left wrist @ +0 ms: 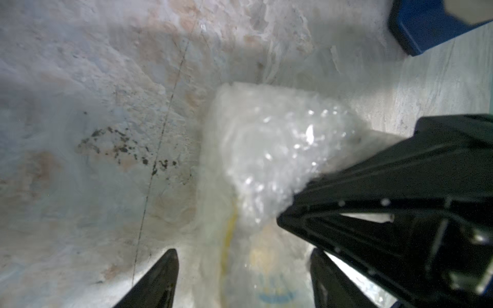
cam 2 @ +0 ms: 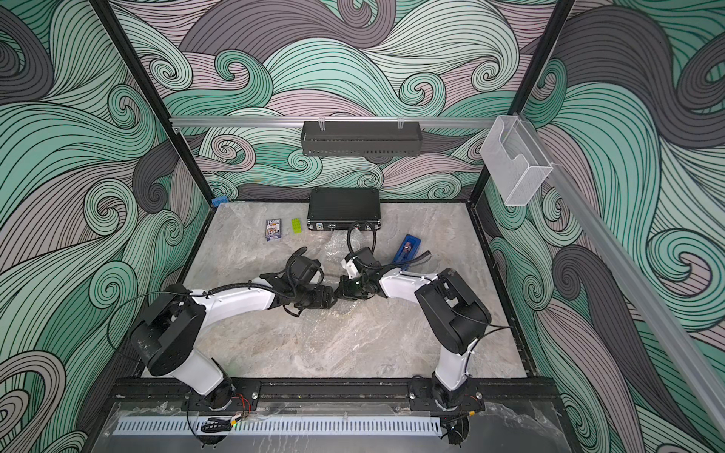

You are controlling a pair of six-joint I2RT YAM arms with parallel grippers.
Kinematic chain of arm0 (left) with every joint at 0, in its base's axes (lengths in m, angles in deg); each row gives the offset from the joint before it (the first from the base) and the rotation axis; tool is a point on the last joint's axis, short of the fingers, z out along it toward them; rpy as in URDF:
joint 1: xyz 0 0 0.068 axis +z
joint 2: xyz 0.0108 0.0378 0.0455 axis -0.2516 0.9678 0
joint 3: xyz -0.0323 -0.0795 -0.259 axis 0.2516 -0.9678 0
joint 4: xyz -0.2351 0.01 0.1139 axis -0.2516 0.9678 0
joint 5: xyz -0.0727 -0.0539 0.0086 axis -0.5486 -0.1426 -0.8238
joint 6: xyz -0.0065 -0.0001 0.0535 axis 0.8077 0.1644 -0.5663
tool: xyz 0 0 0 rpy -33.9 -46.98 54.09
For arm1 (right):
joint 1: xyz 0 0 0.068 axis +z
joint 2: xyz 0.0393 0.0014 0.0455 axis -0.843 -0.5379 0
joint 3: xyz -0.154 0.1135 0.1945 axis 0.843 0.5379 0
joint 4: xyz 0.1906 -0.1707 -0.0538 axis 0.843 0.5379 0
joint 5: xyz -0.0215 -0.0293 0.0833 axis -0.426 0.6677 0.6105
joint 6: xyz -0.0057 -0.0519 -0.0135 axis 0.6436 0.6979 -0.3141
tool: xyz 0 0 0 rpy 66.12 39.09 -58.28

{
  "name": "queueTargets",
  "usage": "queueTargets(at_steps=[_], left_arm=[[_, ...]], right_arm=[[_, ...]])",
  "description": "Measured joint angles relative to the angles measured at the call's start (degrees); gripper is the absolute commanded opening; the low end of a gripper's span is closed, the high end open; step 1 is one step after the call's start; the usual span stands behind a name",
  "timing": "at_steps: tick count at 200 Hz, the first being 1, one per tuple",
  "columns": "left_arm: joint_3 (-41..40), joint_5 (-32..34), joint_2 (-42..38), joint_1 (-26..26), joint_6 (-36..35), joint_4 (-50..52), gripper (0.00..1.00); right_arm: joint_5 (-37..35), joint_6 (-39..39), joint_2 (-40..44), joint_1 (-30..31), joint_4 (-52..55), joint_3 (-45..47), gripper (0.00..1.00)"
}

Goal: Wrap bowls in bubble wrap
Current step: Wrap the bowl in bubble wrap.

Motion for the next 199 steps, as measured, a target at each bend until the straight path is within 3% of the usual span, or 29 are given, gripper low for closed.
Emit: queueTargets(at_steps=[42, 71, 91, 102, 169, 188, 199], left_arm=[[-4.61, 5.95, -16.06, 0.04, 1.33, 0.63, 0.86], [-1.05, 0.81, -10.12, 0.04, 0.2, -0.13, 0.85], [2.64, -3.02, -1.14, 0.02, -0.9, -0.48, 0.8], [2.71, -3.41, 1.25, 0.04, -0.96, -1.16, 0.72], [1.55, -4.24, 5.53, 0.52, -1.2, -1.51, 0.32], [1.53, -4.55, 5.66, 0.52, -1.2, -2.01, 0.3], [1.53, -4.57, 5.68, 0.52, -1.2, -2.16, 0.28]], right_arm=[[0.02, 0.17, 0.0, 0.0, 0.0, 0.0, 0.0], [0.02, 0.2, 0.0, 0.0, 0.0, 0.02, 0.0], [0.02, 0.35, 0.0, 0.0, 0.0, 0.04, 0.0], [0.02, 0.63, 0.0, 0.0, 0.28, 0.44, 0.0], [-0.07, 0.87, 0.0, 0.04, -0.02, 0.81, 0.0], [-0.04, 0.98, 0.04, 0.04, -0.04, 0.81, 0.04], [-0.09, 1.05, 0.24, 0.04, 0.04, 0.81, 0.12]])
